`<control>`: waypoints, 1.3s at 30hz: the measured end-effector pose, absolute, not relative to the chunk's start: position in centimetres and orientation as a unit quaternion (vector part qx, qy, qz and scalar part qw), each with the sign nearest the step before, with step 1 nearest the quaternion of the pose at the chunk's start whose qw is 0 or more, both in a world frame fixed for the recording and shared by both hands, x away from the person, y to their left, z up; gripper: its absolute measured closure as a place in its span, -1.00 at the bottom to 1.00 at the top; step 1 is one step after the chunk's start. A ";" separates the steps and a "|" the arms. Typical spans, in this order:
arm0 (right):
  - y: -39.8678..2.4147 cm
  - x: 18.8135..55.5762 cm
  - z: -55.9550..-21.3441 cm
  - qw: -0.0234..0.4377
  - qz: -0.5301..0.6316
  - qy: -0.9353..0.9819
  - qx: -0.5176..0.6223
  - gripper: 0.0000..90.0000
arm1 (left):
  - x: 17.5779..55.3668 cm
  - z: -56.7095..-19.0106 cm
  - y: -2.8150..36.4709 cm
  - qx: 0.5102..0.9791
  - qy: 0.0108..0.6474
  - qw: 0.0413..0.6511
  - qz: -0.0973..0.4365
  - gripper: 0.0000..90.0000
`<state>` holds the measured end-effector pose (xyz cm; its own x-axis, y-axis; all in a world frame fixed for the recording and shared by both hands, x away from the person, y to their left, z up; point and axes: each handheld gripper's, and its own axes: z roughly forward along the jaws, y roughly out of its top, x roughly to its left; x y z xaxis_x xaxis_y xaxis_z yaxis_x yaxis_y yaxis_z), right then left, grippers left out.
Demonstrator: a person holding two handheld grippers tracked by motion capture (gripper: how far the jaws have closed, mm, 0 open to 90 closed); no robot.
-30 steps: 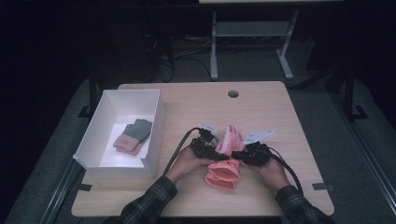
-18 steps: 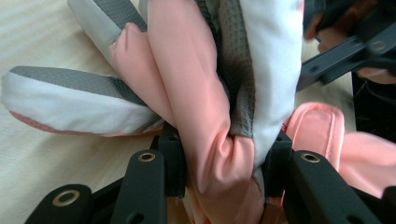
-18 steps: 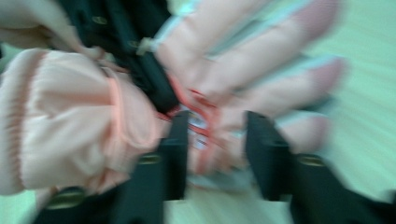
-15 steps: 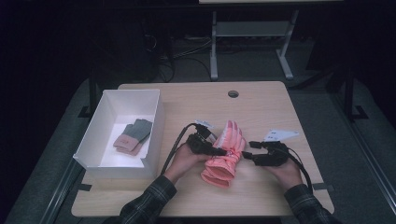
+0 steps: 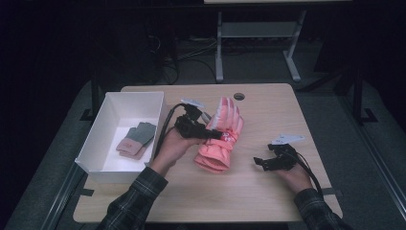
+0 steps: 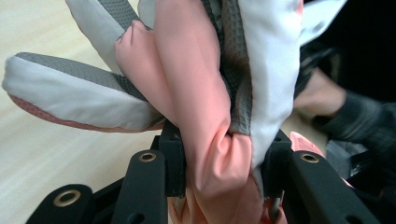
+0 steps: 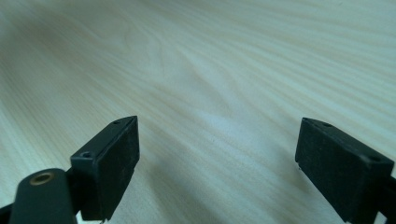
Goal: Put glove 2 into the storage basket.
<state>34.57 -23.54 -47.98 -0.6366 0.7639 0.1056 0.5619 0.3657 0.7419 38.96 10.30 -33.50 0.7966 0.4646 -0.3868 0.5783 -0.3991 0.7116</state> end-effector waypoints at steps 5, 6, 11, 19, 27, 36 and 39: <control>-23.1 34.7 -48.2 0.143 0.372 0.823 0.405 -0.70 | 39.0 -29.5 13.1 0.832 0.311 0.458 -0.040 0.37; -23.1 34.7 -48.2 0.147 0.366 0.827 0.401 -0.70 | 39.1 -28.7 13.8 0.831 0.313 0.458 -0.035 0.37; -23.0 34.6 -48.2 0.152 0.363 0.828 0.399 -0.71 | 39.3 -25.7 17.3 0.828 0.324 0.457 -0.015 0.36; -23.0 34.7 -48.3 0.153 0.362 0.827 0.401 -0.74 | 39.7 -23.8 24.3 0.807 0.373 0.457 0.014 0.36; -23.0 34.8 -48.3 0.156 0.361 0.827 0.403 -0.77 | 40.1 -24.9 30.3 0.786 0.427 0.446 0.033 0.35; -23.0 34.8 -48.3 0.156 0.360 0.826 0.404 -0.77 | 41.2 -29.3 33.1 0.786 0.472 0.399 0.024 0.35; -23.0 34.8 -48.3 0.156 0.360 0.826 0.404 -0.77 | 41.7 -31.2 32.8 0.790 0.479 0.383 0.013 0.34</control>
<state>34.82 -23.04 -48.28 -0.6255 0.7796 0.0323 0.5544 0.4150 0.7214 41.68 32.78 -31.19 0.5403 0.7665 -0.3473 0.7472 -0.2471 0.6170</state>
